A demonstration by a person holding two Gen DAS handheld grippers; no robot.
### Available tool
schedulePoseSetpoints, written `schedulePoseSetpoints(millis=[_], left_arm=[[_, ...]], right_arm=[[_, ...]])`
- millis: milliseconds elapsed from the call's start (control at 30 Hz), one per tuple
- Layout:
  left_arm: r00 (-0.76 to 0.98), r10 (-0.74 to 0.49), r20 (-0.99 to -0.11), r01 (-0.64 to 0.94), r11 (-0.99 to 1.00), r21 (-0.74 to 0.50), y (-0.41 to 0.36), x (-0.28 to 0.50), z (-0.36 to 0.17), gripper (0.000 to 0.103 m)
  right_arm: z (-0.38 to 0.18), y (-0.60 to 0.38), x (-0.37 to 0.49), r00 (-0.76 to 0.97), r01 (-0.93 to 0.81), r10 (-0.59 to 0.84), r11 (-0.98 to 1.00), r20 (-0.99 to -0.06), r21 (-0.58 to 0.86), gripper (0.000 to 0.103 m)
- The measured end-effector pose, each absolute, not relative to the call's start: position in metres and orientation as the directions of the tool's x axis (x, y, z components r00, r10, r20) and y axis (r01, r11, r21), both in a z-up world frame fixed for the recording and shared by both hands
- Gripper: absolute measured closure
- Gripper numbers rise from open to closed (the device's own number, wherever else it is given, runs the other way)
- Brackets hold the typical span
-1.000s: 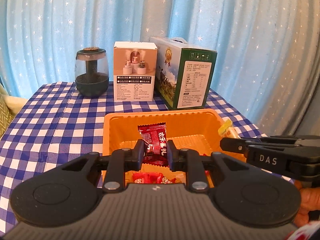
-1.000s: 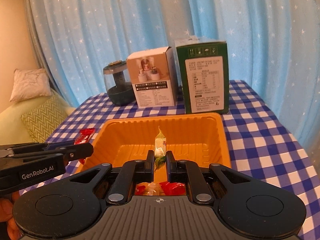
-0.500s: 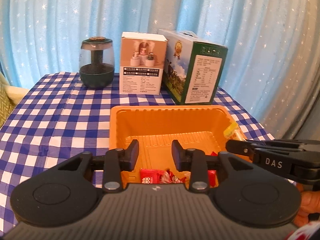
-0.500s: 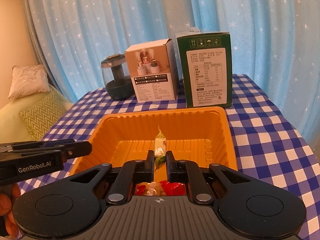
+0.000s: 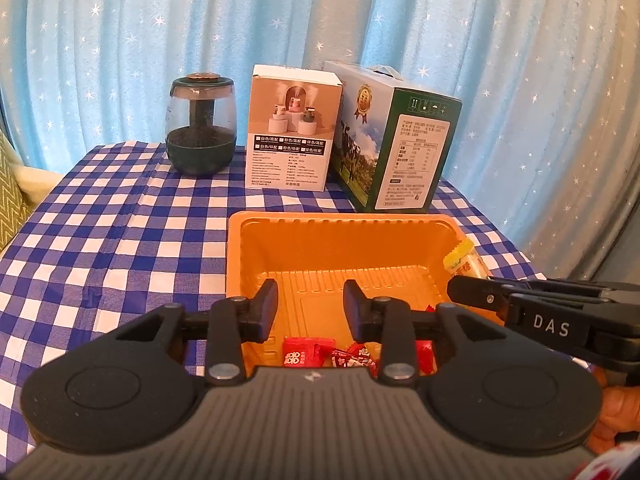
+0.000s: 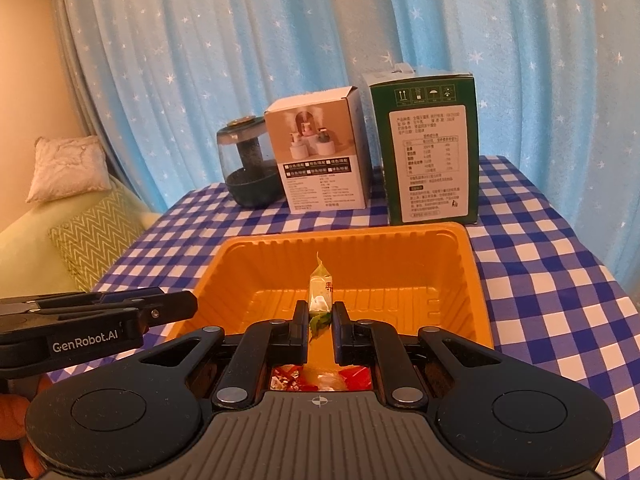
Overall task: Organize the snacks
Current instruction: 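Carry the dark red packet and yellow snack over the orange tray, then lower both snacks into the orange tray and open both tools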
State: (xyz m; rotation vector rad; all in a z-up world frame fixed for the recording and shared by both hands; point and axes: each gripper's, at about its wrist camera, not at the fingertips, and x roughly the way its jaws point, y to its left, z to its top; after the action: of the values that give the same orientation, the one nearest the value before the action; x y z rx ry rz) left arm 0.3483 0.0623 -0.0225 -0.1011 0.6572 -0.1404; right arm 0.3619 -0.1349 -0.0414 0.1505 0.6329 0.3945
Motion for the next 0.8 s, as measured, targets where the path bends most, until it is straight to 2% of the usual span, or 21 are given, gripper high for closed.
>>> schedulePoseSetpoints(millis=[800], left_arm=[[0.774, -0.168, -0.611, 0.107, 0.985, -0.135, 0.061, 0.347, -0.026, 0.07]], right_arm=[[-0.044, -0.15, 0.365, 0.757, -0.245, 0.357, 0.931, -0.547, 0.269, 0.09]])
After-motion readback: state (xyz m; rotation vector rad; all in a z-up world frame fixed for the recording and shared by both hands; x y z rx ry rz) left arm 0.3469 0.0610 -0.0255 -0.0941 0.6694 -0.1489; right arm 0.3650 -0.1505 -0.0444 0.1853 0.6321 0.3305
